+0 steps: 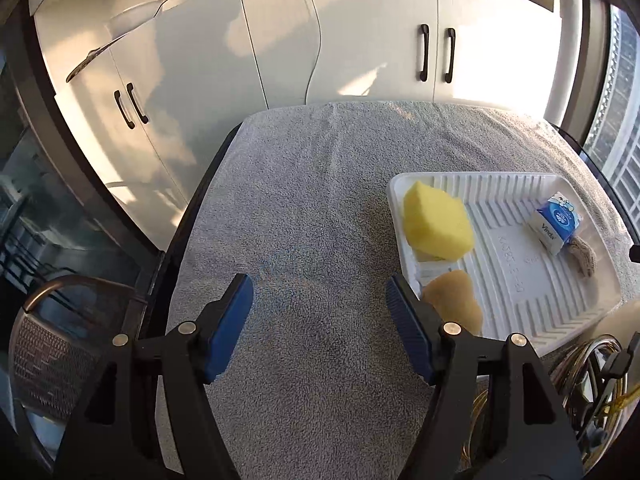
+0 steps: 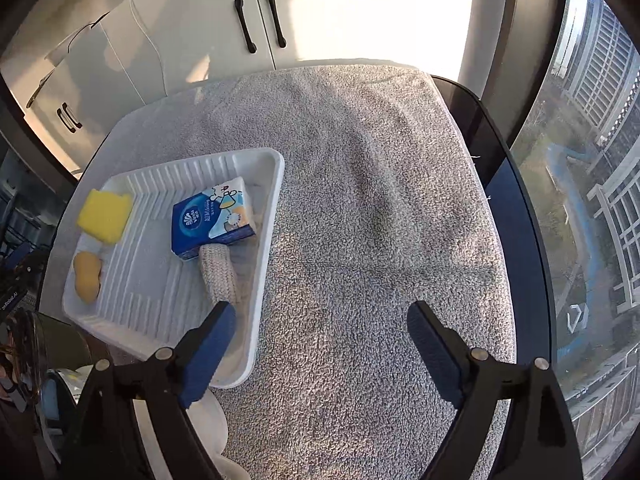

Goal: Organize soft objects
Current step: 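Move both open tools back toward the loose soft items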

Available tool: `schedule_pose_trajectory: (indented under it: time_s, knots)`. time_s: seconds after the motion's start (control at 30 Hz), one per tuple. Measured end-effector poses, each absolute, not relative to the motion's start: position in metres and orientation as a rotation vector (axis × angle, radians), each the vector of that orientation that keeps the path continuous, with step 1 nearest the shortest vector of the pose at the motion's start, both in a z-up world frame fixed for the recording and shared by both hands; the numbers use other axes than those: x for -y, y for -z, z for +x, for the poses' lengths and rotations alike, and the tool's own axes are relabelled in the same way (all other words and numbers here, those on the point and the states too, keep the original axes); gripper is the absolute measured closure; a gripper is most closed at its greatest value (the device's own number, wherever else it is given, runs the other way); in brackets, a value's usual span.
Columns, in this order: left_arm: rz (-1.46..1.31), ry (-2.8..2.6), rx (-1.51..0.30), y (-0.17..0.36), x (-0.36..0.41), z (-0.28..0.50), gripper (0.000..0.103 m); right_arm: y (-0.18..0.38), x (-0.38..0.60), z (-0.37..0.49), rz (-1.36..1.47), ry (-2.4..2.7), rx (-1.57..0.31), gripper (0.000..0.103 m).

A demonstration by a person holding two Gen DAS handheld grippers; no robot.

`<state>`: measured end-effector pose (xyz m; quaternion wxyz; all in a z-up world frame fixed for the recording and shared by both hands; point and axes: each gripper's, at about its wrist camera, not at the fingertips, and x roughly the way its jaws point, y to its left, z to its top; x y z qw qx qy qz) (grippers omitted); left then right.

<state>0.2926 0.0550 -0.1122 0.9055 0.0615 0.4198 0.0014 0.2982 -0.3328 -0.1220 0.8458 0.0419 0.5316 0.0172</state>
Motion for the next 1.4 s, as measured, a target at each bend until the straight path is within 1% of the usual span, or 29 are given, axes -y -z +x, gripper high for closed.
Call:
schedule_pose_trajectory:
  time_s: [0.27, 0.73, 0.93, 1.13, 1.4]
  knots:
    - [0.098, -0.054, -0.874, 0.129, -0.086, 0.257, 0.035, 0.124, 0.355, 0.245, 0.106, 0.038, -1.085, 0.012]
    - [0.02, -0.064, -0.897, 0.153, -0.124, 0.189, 0.035, 0.14, 0.37, 0.157, 0.112, 0.093, -1.072, 0.012]
    - [0.008, -0.058, -0.905, 0.162, -0.132, 0.153, 0.035, 0.145, 0.36, 0.112, 0.08, 0.102, -1.06, 0.012]
    - [-0.061, -0.01, -0.933, 0.167, -0.136, 0.118, 0.035, 0.146, 0.344, 0.071, 0.054, 0.092, -1.047, 0.012]
    - [-0.037, 0.057, -0.926, 0.168, -0.109, 0.073, 0.035, 0.142, 0.301, 0.028, 0.013, 0.038, -1.021, 0.012]
